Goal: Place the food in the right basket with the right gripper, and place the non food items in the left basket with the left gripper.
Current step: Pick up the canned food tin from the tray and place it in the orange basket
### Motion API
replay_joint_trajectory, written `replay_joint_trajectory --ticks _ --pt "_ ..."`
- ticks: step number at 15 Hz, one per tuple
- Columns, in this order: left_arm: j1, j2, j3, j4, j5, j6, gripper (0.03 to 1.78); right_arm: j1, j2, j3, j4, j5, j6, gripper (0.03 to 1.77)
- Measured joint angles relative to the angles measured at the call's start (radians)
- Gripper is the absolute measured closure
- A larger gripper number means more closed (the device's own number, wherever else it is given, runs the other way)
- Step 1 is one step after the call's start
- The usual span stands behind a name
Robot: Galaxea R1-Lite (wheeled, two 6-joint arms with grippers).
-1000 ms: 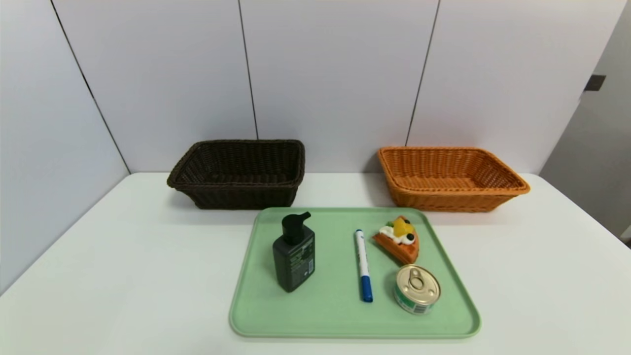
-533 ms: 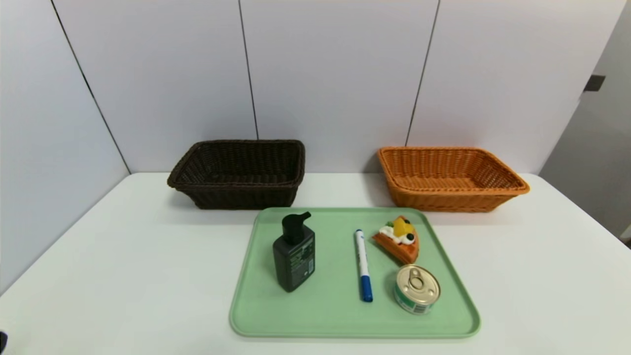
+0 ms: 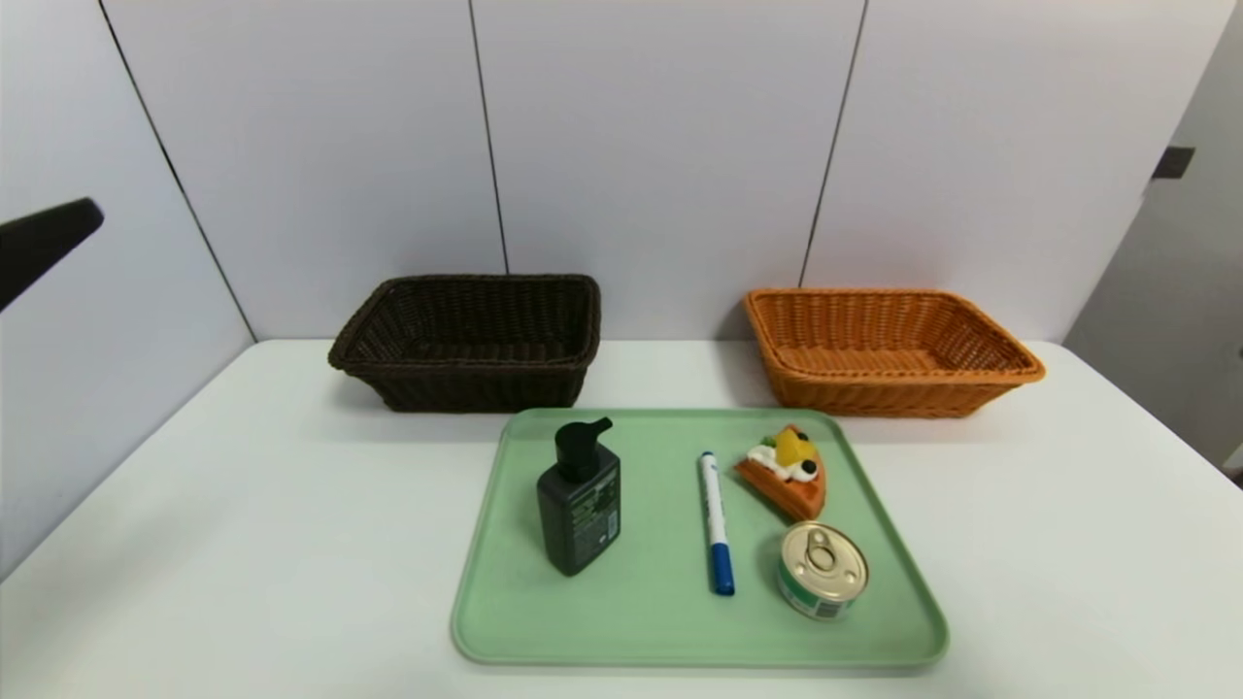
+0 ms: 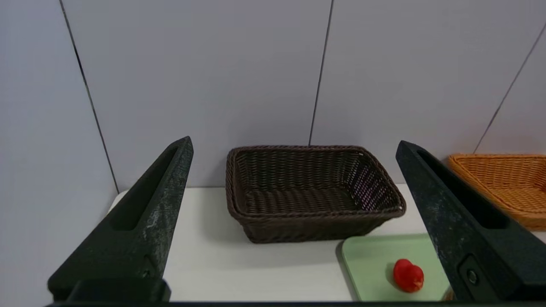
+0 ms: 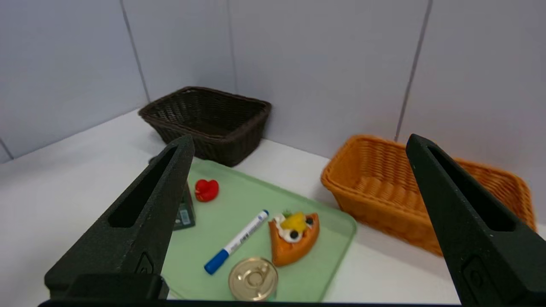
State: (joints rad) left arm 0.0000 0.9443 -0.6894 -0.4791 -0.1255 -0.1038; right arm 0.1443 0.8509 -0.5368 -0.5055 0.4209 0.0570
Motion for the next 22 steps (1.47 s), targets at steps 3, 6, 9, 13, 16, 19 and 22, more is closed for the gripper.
replay_joint_trajectory --ticks 3,6,9,13,16,19,22 --pt "0.0 0.131 -0.059 -0.034 0.003 0.016 0.12 0.003 0.147 -0.063 -0.008 0.092 -0.014 0.09" --pt "0.0 0.198 -0.067 -0.034 0.043 0.05 0.12 0.0 0.267 -0.166 0.153 -0.043 -0.083 0.09" --pt "0.0 0.232 -0.069 -0.033 0.058 0.061 0.12 0.003 0.356 -0.229 0.214 -0.25 -0.092 0.09" --pt "0.0 0.276 -0.079 -0.046 0.11 0.096 0.12 0.066 0.497 -0.338 0.215 -0.614 -0.072 0.09" --pt "-0.002 0.296 -0.082 -0.049 0.111 0.095 0.12 0.087 0.55 -0.339 0.202 -0.658 -0.067 0.09" --pt "0.0 0.307 -0.087 -0.049 0.111 0.094 0.12 0.101 0.576 -0.328 0.135 -0.606 -0.051 0.09" --pt "-0.001 0.321 -0.082 -0.024 0.123 0.103 0.12 0.151 0.566 -0.32 0.193 -0.548 -0.079 0.09"
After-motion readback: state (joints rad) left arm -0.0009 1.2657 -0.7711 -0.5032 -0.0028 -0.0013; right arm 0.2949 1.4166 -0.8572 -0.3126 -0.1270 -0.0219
